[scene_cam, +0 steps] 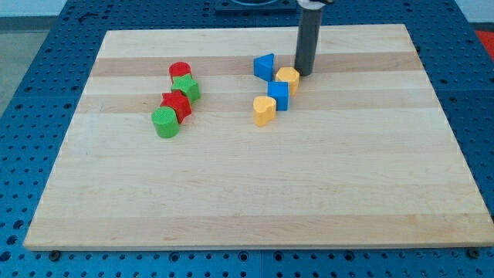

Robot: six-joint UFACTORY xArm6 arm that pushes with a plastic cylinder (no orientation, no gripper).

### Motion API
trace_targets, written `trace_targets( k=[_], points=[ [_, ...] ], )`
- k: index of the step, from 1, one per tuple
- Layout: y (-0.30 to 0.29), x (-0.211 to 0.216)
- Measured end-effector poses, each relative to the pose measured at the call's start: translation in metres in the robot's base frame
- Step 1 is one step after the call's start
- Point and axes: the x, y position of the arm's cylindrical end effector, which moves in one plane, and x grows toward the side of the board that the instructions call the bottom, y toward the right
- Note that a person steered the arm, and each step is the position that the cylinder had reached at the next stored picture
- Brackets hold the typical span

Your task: Move the blue triangle slightly left and down

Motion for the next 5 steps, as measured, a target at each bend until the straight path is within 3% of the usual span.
trace_targets(
  k=[2, 5],
  points=[
    [-0.025, -0.029],
    [-0.062, -0.016]
  ],
)
